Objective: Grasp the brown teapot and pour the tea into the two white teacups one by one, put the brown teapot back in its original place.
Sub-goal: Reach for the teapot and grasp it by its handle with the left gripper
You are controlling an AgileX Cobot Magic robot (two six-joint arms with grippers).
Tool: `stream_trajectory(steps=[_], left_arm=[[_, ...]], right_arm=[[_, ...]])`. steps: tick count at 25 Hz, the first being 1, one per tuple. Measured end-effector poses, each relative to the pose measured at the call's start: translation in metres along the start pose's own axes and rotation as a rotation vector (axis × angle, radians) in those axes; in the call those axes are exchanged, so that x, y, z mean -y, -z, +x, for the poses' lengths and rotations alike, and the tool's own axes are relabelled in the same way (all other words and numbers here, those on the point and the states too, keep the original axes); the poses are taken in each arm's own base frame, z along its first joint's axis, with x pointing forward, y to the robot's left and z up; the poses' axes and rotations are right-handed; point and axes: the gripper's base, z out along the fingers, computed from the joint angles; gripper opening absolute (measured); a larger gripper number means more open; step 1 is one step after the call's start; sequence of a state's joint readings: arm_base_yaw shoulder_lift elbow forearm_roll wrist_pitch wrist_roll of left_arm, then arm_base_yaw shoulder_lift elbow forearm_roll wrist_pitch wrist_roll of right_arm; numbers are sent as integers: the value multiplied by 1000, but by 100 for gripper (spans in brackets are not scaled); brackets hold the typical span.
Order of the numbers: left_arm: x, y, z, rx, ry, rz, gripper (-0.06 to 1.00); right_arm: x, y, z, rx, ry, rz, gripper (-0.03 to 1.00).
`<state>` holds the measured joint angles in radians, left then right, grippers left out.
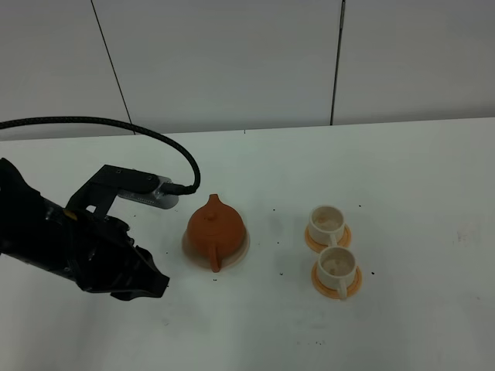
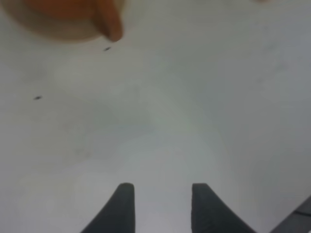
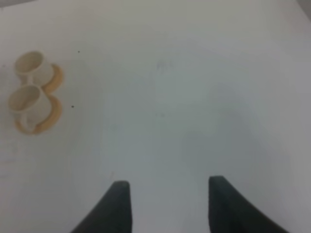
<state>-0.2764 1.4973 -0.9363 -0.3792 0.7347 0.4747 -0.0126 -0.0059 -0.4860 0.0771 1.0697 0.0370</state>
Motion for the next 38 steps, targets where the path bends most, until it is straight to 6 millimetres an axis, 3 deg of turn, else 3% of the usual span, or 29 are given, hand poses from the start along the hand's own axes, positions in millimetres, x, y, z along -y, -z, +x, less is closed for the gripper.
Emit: stream_trajectory(steps=[15,25,38], left_arm=[[-12,2,-6,67,203,-131,35],[26,-6,-17,145,195,-81,32],[31,-13,-21,160,268,-48,27]], right_arm=[[-1,0,0,0,-9,-12,36],[-1,0,0,0,-8,-12,36],[-1,0,0,0,-9,-13,36]])
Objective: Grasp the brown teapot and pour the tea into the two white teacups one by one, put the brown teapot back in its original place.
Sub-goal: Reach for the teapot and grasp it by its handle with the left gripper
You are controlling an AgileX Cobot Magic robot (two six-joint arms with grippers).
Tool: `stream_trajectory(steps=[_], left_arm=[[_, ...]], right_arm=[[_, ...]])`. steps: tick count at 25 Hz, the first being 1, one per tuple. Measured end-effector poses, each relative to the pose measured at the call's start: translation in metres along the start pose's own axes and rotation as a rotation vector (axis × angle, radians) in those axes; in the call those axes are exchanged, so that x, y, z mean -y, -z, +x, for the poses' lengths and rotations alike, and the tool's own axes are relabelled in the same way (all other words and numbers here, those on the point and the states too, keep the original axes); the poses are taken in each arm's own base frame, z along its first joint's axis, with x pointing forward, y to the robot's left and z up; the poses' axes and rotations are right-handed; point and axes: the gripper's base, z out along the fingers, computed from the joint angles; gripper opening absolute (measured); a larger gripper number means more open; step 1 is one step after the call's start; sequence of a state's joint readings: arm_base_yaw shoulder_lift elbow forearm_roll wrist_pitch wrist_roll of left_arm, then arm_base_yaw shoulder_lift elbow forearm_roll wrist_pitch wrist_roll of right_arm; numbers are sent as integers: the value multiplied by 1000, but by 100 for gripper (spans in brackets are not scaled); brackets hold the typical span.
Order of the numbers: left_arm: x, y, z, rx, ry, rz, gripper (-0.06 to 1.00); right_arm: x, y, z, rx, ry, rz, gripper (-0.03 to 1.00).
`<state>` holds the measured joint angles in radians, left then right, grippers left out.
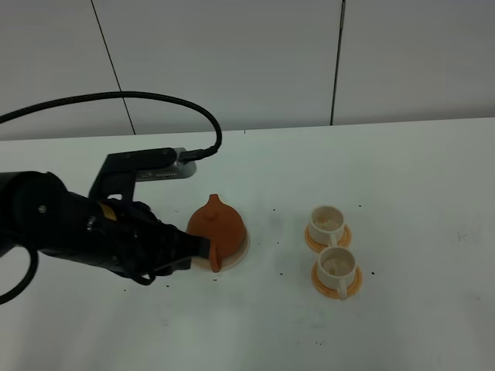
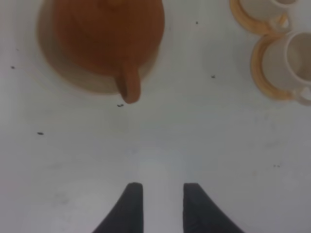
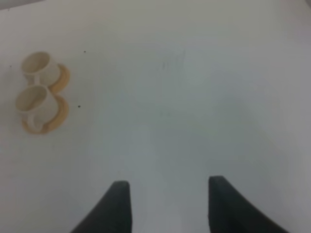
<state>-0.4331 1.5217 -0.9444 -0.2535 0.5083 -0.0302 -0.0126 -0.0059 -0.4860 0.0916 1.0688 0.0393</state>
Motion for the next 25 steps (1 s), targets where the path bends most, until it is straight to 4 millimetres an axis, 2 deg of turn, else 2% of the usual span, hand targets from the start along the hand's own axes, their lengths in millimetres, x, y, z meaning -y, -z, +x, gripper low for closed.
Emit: stream_trajectory(steps=[6,14,17,20,25], left_arm=[[19,-34,-5,-73,16,29,27],[39,-68,-37,-221,13,27,27],[45,-68,-44,-285,-16,-17,27],[50,-59,-52,-303,-37,-85,27],[43,-50,-55,-349,-24,-207,27]], right_arm=[[0,0,0,0,0,0,36],[0,0,0,0,0,0,36],[0,0,0,0,0,0,36],[0,0,0,0,0,0,36],[0,0,0,0,0,0,36]])
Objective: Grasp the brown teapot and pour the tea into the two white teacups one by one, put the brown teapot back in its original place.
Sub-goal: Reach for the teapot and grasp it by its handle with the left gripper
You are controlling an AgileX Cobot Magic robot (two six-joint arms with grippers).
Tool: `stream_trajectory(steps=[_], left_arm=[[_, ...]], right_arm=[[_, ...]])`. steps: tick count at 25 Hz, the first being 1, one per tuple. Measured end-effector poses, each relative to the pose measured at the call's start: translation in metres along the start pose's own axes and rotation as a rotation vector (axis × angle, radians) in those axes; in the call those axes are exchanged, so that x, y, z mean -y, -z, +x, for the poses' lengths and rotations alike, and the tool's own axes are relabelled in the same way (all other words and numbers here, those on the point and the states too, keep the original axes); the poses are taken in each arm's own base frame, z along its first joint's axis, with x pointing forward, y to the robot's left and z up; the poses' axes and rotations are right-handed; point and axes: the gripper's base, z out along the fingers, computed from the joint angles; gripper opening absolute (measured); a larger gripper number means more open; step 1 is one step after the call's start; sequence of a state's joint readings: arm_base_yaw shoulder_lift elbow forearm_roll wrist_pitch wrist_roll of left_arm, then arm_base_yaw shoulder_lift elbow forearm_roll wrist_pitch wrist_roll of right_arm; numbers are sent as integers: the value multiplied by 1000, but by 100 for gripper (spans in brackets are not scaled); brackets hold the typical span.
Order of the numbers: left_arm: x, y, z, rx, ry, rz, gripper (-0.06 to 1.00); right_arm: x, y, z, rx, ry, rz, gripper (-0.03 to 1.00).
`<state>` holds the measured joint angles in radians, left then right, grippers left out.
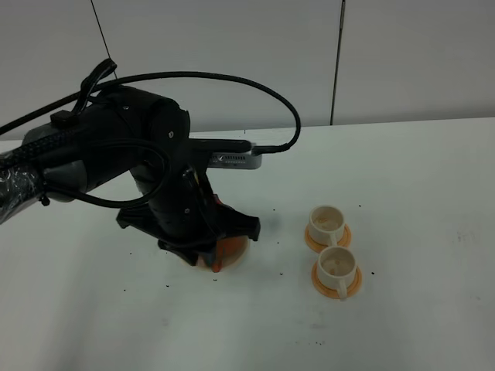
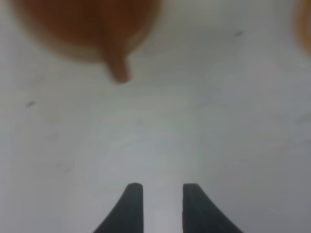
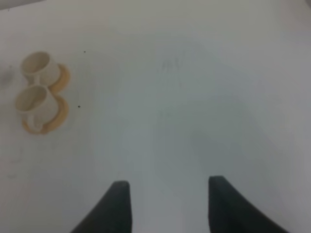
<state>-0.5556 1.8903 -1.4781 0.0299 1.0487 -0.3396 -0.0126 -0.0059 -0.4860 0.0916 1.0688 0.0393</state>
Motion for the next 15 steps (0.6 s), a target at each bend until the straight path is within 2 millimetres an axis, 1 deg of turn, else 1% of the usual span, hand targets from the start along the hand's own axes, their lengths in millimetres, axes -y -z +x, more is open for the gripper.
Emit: stream_trajectory(steps=[3,7,11,15], left_arm=[[-5,0,-1,7,14,-50,27],[-6,0,-4,44,28,-63,28],[-9,-1,-7,63,73,-64,33],[-11,-1,-9,75,157,-59,40]], right_arm=[[0,0,0,0,0,0,36],[0,0,0,0,0,0,36],[0,0,0,0,0,0,36],[0,0,0,0,0,0,36]])
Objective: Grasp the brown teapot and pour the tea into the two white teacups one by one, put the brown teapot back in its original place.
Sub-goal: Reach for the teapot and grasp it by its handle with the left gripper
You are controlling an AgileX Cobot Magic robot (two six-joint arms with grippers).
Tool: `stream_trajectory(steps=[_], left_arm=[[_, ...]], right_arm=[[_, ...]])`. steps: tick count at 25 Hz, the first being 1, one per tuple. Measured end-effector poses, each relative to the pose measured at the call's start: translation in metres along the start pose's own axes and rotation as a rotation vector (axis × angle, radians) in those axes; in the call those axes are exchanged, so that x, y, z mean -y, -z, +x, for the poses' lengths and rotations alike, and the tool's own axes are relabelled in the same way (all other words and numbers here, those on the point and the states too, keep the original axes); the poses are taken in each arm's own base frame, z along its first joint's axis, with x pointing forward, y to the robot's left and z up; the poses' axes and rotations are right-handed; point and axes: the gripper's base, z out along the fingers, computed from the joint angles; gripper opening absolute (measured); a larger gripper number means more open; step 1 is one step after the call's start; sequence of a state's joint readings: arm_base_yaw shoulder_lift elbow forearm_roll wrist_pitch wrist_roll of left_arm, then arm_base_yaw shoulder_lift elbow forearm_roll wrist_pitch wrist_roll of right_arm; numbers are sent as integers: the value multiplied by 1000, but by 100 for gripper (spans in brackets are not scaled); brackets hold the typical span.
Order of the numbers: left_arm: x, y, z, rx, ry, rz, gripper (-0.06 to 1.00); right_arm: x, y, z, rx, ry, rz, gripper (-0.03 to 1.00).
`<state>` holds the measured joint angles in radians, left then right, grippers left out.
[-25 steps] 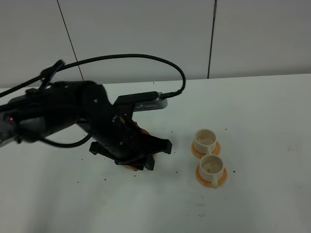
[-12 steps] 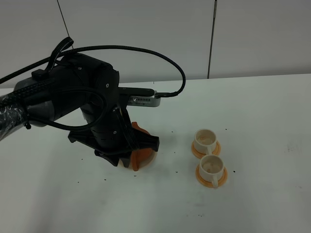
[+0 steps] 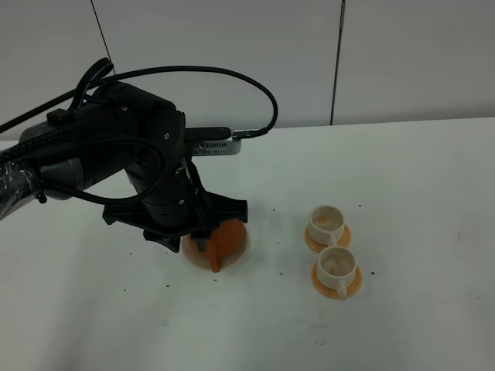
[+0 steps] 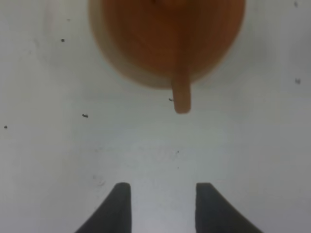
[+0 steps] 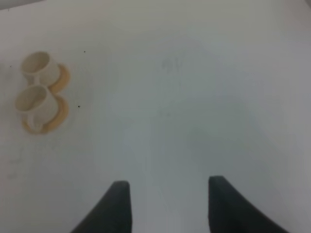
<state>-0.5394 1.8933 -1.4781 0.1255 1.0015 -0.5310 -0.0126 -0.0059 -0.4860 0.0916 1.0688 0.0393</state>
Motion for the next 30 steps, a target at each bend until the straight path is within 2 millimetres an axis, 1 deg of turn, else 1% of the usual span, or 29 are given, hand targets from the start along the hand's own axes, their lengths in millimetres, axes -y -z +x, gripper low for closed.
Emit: stream_trajectory(steps=[5,11,19,30], left_arm=[[-2,-2,-2,2,71,-1,41],[-4,-23,-3,-33,94,-17,41],[3,-43,-5,-41,110,20,42],[-2,-45,-8,-28,89,9,42]], right_arm=[[0,0,0,0,0,0,36],[0,0,0,0,0,0,36],[0,0,0,0,-1,0,36],[0,0,0,0,-1,0,36]])
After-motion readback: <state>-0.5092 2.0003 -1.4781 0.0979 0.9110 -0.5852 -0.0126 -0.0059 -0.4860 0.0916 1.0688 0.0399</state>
